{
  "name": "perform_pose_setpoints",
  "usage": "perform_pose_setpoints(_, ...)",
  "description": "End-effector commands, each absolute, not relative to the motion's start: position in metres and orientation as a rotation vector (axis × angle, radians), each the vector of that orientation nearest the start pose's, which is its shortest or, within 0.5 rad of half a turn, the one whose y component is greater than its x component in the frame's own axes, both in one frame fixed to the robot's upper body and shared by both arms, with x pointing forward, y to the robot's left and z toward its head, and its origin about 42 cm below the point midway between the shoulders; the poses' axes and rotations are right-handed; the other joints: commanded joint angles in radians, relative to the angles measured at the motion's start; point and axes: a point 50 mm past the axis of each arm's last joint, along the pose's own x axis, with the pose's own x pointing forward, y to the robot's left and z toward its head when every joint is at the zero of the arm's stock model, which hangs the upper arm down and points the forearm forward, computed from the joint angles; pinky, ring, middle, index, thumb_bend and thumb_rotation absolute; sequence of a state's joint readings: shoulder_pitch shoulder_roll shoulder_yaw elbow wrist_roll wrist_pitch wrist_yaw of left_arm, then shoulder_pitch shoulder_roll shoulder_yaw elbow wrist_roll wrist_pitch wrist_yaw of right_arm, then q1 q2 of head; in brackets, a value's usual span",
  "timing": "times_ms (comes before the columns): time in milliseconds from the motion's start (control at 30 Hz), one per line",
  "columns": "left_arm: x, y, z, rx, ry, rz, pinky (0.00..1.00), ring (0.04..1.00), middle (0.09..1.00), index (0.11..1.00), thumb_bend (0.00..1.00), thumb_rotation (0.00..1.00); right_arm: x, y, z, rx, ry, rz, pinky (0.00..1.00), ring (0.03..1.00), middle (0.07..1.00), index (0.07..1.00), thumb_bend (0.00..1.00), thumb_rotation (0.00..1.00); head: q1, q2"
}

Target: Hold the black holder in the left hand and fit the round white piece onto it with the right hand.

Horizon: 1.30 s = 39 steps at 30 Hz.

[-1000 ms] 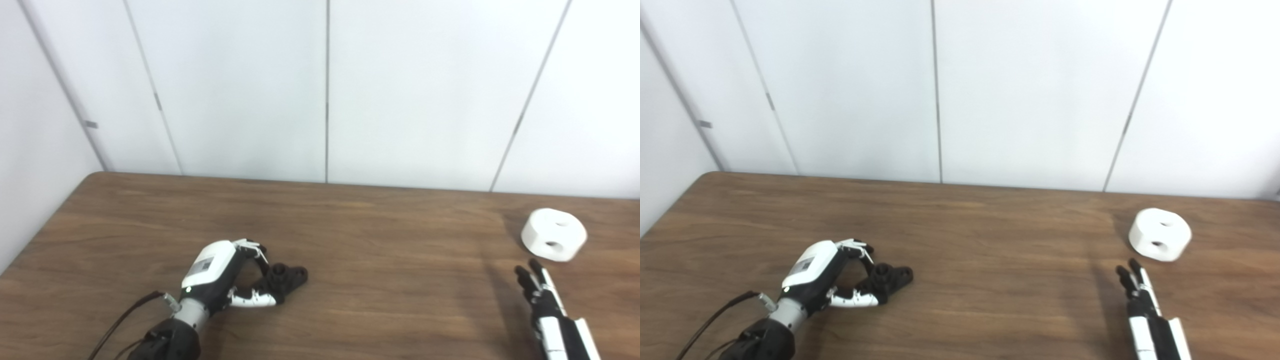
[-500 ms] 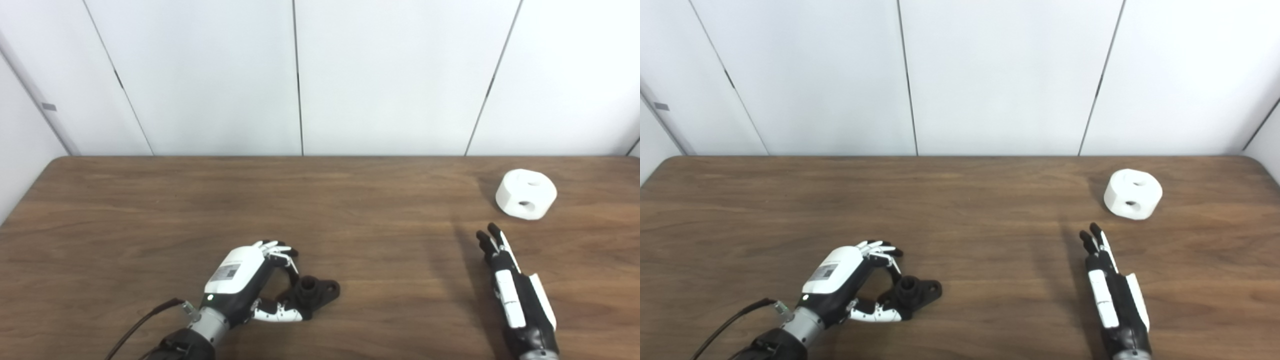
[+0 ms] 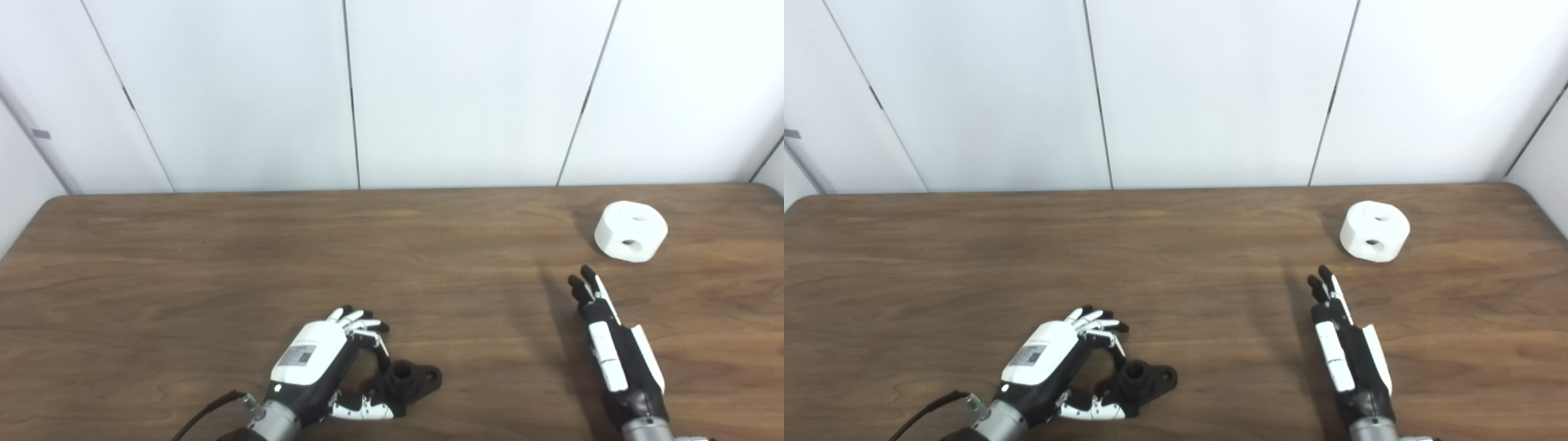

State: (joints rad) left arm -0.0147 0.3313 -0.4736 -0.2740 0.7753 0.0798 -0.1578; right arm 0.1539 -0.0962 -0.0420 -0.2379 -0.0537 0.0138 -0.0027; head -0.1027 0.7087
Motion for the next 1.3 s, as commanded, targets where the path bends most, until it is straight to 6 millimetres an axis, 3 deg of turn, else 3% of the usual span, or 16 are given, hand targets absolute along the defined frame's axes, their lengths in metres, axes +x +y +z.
perform_pose_setpoints(0,0.234,0.167,0.118,1.054,-0.187,-0.645,0.99,0.923,0.819,0.484,0.52,0.05,0.227,-0.252,0.134,-0.129,-0.118,-0.08,1.0,0.976,0.961,0.997,0.56,1.0,-0.011,-0.002)
perform_pose_setpoints(533,0.229,0.162,0.102,0.975,-0.185,-0.669,0.92,0.891,0.804,0.485,0.52,0.05,0.228,-0.259,0.149,-0.196,-0.154,-0.14,1.0,0.977,0.958,1.0,0.48,0.98,-0.067,0.017)
perform_pose_setpoints(900,0.229,0.171,0.093,0.96,-0.18,-0.668,0.93,0.896,0.815,0.486,0.52,0.05,0.235,-0.278,0.18,-0.425,-0.196,-0.207,1.0,0.987,0.941,0.988,0.66,0.64,-0.154,-0.017)
perform_pose_setpoints(1267,0.232,0.185,0.092,0.969,-0.14,-0.672,0.93,0.909,0.833,0.486,0.52,0.05,0.266,-0.302,0.22,-0.7,-0.224,-0.293,1.0,0.963,0.956,0.984,0.76,0.52,-0.275,-0.068)
